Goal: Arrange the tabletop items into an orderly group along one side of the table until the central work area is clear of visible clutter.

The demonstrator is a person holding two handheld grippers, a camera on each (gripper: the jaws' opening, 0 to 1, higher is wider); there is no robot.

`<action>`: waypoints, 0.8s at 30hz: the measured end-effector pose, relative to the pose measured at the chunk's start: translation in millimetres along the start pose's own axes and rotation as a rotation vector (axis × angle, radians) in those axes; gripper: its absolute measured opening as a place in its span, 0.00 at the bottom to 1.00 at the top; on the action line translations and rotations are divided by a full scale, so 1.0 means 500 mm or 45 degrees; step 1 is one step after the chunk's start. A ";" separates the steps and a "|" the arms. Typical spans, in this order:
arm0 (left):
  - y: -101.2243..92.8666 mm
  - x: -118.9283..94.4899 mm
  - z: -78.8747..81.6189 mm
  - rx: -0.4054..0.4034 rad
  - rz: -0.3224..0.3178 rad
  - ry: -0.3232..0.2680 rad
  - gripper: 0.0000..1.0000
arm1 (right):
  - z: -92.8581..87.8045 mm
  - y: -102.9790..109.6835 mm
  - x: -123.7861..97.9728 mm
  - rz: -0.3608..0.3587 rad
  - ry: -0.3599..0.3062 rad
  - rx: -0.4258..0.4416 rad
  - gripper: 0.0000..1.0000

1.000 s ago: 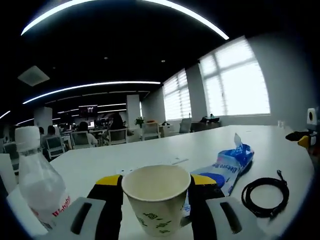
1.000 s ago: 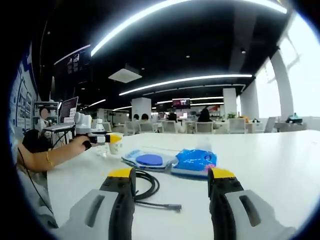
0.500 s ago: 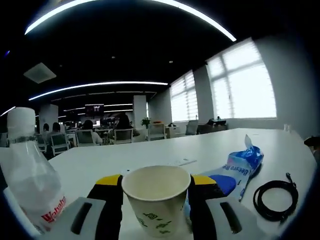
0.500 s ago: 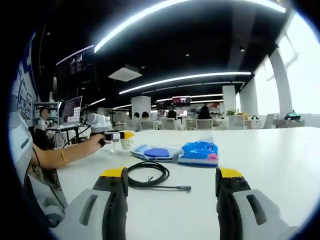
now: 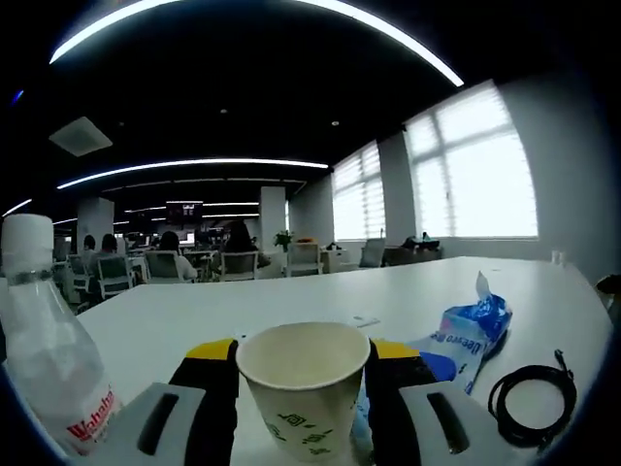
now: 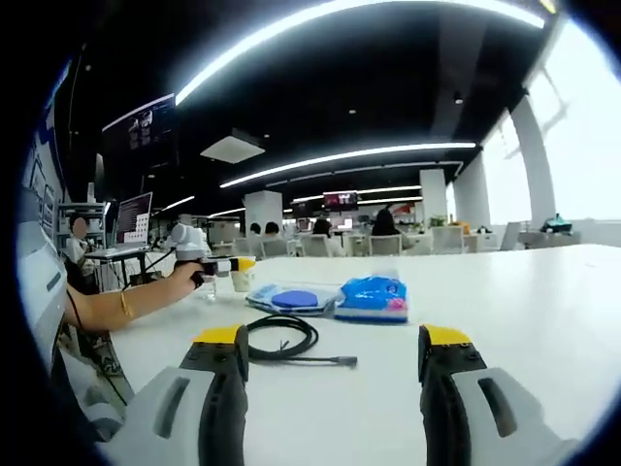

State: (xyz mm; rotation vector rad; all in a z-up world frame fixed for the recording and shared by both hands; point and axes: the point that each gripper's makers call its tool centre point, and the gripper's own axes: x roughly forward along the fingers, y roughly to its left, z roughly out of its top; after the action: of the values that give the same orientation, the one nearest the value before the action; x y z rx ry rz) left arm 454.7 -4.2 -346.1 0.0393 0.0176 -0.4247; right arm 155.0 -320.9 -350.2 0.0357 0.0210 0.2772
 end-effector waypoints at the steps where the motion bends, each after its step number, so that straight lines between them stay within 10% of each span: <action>1: 0.000 -0.001 0.007 -0.030 0.011 -0.033 0.51 | -0.001 0.001 -0.009 -0.007 -0.003 -0.002 0.69; 13: -0.012 0.017 -0.074 -0.012 0.005 0.118 0.51 | -0.012 -0.011 -0.031 -0.042 0.002 -0.003 0.68; 24: -0.011 -0.005 -0.060 0.033 0.023 0.130 0.57 | -0.027 -0.014 -0.022 -0.036 0.014 0.030 0.69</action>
State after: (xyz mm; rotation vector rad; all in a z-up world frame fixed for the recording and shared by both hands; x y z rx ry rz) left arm 449.7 -7.0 -376.2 0.0865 0.1122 -0.4044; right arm 146.2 -330.4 -364.0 0.0572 0.0355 0.2485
